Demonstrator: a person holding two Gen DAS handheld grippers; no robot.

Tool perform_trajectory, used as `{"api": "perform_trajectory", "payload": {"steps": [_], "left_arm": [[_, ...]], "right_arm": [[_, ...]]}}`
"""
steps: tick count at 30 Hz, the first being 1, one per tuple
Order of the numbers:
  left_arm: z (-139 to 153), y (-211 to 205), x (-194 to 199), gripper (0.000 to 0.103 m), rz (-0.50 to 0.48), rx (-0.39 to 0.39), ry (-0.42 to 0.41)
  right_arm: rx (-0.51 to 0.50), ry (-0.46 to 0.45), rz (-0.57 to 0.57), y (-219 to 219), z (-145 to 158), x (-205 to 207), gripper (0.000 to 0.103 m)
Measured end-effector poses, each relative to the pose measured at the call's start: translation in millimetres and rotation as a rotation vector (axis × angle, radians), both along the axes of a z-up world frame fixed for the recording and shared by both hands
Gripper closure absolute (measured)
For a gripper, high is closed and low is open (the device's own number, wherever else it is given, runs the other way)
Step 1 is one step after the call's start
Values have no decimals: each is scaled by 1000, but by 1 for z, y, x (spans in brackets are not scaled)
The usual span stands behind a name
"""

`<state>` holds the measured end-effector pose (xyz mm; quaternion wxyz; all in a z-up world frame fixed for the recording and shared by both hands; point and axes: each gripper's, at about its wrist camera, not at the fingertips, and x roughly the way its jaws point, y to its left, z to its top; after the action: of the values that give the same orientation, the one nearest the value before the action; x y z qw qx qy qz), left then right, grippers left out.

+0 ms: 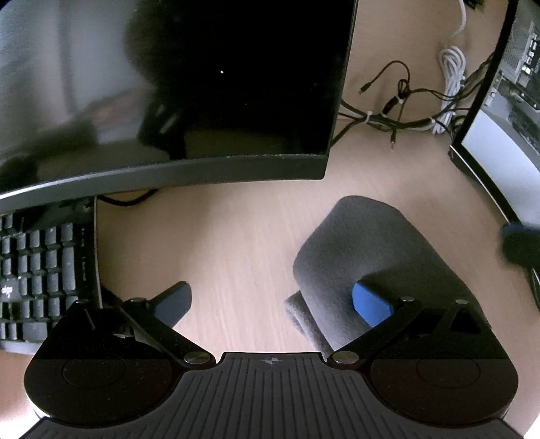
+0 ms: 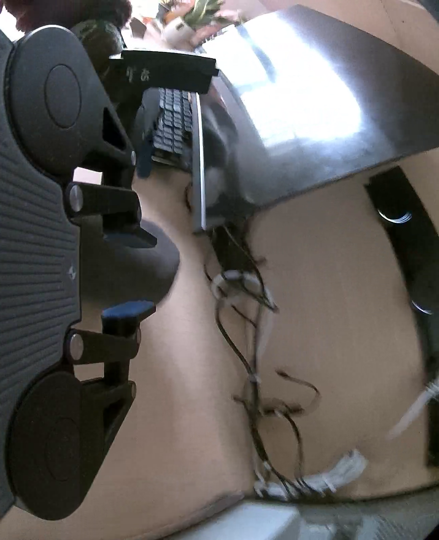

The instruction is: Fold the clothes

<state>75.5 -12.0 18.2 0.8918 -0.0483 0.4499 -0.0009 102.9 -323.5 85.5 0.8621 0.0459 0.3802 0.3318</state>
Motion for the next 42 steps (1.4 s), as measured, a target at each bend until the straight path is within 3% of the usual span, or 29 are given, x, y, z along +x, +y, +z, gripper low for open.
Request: {"api": "perform_trajectory", "payload": {"steps": [2,4,9,13,19,21,24,26,34,38,42], "left_arm": [[0,2,2,0,5,-6,1],[1,7,-1,0,22,-33,-2],[6,4,-8,0,16,-71,-6],[-1,-7,-10,0,7,-4,-2],[-3,-8,-12,0,-1,30,-13],[-3,-7,-12,0,-2,31,-14],[-4,-6,-14,0,-5,49,-15],[-5,-6,-14,0,-5,59,-17],[-8,7,-13,0,-11,-7,-5],[-11,11,-10,0,1,-51,8],[-4,8,-9,0,23,-42,12]], "right_arm": [[-88,52,14,22,-21,5,69],[-128,30,-1,29,-33,-6,69],[-84,76,-23,16,-30,-13,67],[-75,17,-16,14,-14,-9,64],[-1,-77,-26,36,8,6,64],[1,-37,-21,53,-7,14,64],[-32,100,-35,75,-48,37,63],[-33,108,-41,78,-52,38,63],[-11,40,-20,52,-23,5,63],[-26,96,-43,42,-40,-8,58],[-103,21,-21,54,-43,-18,55]]}}
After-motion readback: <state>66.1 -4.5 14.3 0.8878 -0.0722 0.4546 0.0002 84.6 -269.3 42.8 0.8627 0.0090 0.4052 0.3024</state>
